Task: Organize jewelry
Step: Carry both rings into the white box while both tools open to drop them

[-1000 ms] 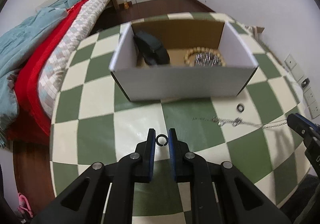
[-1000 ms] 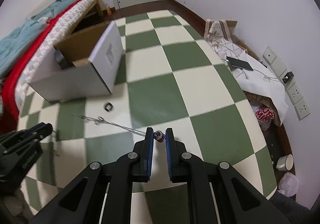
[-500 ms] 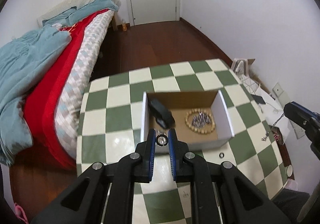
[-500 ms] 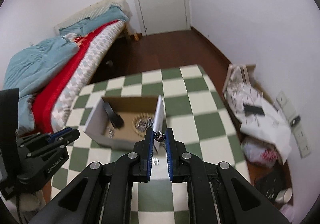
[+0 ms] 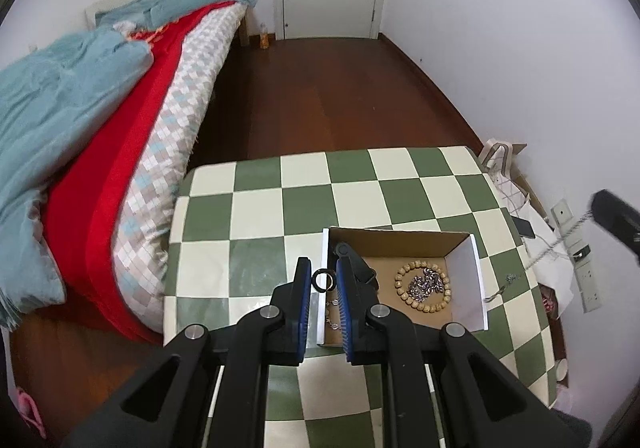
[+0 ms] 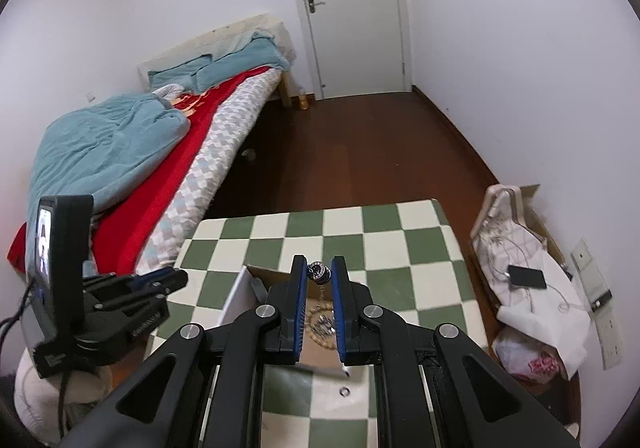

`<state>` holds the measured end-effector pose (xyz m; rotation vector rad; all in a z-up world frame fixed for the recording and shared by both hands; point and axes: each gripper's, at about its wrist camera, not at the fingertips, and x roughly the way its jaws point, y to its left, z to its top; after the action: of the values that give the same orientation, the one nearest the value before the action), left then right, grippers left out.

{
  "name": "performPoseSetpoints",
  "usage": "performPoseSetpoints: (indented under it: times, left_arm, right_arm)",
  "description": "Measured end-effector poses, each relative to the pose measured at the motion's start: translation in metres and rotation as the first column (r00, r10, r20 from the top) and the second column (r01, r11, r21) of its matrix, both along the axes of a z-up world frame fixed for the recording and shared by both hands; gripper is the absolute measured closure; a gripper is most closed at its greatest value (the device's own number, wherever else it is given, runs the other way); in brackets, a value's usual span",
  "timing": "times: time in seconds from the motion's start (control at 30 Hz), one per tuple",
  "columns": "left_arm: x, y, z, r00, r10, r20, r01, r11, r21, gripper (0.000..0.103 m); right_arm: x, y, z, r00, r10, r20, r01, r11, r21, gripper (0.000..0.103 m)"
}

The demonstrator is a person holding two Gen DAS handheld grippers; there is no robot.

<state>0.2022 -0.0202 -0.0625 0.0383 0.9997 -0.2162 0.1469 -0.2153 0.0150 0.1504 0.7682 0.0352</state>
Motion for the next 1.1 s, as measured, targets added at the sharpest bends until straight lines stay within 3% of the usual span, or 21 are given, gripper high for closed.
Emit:
performPoseSetpoints:
  times: [0.37,0.53,0.63,0.67,0.7,0.73,0.77,0.8,0.83,0.97,1.0,1.03,1.1]
  left_arm:
    - [0.022,-0.004,-0.046,0.989,0.012,-0.145,-0.022,0.997,-0.070,0.093]
    - [0.027,-0.010,-0.064,0.977,-0.001,-0.213,-0.023,0.993,-0.114,0.092]
    - [0.029,-0.012,-0.071,0.966,-0.014,-0.259,-0.030,0.986,-0.165,0.089]
    - [0.030,-0.012,-0.071,0.964,-0.013,-0.265,-0.035,0.984,-0.176,0.087]
    - [0.030,-0.011,-0.071,0.964,-0.012,-0.265,-0.039,0.982,-0.186,0.078]
    - [0.030,-0.011,-0.070,0.965,-0.009,-0.262,-0.043,0.980,-0.193,0.063]
    - [0.030,-0.009,-0.068,0.967,-0.003,-0.255,-0.050,0.979,-0.198,0.053]
    - [0.030,-0.007,-0.066,0.969,0.004,-0.248,-0.056,0.977,-0.204,0.033]
    - [0.030,-0.004,-0.064,0.971,0.011,-0.240,-0.062,0.976,-0.207,0.022]
    - [0.026,0.005,-0.055,0.978,0.049,-0.202,-0.084,0.982,-0.171,0.015]
    - [0.023,0.008,-0.052,0.981,0.063,-0.185,-0.090,0.985,-0.146,0.006]
    - [0.020,0.010,-0.050,0.983,0.073,-0.168,-0.094,0.988,-0.124,0.001]
    - [0.011,0.013,-0.046,0.988,0.094,-0.119,-0.103,0.992,-0.067,0.001]
  right_arm:
    - [0.081,0.021,-0.055,0.981,0.082,-0.178,-0.069,0.995,0.074,0.091]
    - [0.118,0.027,-0.094,0.946,0.118,-0.303,-0.079,0.988,0.136,0.090]
    - [0.128,0.019,-0.118,0.916,0.103,-0.387,-0.035,0.983,0.179,0.084]
    - [0.127,0.014,-0.121,0.917,0.084,-0.390,-0.019,0.986,0.168,0.074]
    - [0.125,0.010,-0.123,0.919,0.073,-0.388,-0.008,0.986,0.167,0.061]
    - [0.124,0.005,-0.124,0.920,0.063,-0.387,0.003,0.986,0.168,0.056]
    - [0.120,-0.001,-0.125,0.921,0.050,-0.387,0.018,0.985,0.172,0.054]
    - [0.115,-0.008,-0.127,0.921,0.038,-0.389,0.033,0.984,0.176,0.054]
    - [0.111,-0.013,-0.127,0.921,0.024,-0.389,0.048,0.983,0.176,0.054]
    - [0.091,-0.029,-0.126,0.927,-0.021,-0.375,0.083,0.985,0.150,0.052]
    - [0.086,-0.031,-0.125,0.928,-0.030,-0.372,0.089,0.986,0.143,0.049]
    - [0.080,-0.033,-0.124,0.928,-0.043,-0.369,0.097,0.987,0.128,0.043]
    - [0.066,-0.036,-0.125,0.930,-0.069,-0.360,0.112,0.989,0.101,0.032]
